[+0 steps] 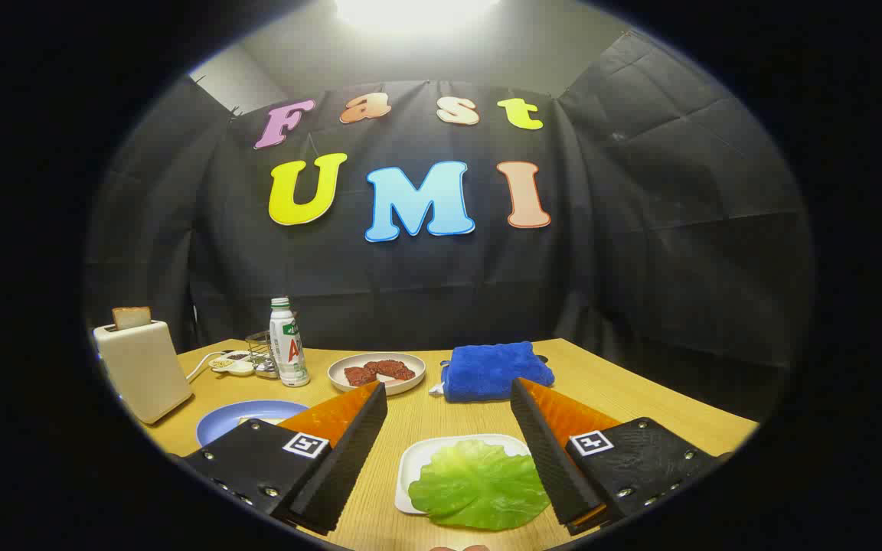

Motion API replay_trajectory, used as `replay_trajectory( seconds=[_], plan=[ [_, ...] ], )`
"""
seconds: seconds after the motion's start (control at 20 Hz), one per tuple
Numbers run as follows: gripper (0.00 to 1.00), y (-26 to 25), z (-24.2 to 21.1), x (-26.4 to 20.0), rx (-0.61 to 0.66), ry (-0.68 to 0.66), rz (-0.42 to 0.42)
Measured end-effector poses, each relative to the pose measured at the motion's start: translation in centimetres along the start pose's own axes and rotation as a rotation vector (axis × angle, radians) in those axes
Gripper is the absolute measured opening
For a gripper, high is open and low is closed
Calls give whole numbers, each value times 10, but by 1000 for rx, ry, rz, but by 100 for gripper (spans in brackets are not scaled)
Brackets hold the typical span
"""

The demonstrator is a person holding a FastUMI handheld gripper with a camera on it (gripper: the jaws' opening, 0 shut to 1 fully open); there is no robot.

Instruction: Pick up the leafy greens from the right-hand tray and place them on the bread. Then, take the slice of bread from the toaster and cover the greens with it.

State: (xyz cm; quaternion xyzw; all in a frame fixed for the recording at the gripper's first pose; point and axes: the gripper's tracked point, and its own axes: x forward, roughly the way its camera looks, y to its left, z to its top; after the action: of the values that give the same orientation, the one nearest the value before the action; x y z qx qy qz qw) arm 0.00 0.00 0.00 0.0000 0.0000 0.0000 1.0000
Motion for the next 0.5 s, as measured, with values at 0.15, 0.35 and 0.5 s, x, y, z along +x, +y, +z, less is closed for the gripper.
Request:
replay_trajectory(
  seconds=[0.15,0.35,0.5],
  plan=[
    [99,3,-5,1,15,22,7],
    [99,3,-5,0,16,43,1],
    [99,1,-9,-2,30,66,-5]
  ],
)
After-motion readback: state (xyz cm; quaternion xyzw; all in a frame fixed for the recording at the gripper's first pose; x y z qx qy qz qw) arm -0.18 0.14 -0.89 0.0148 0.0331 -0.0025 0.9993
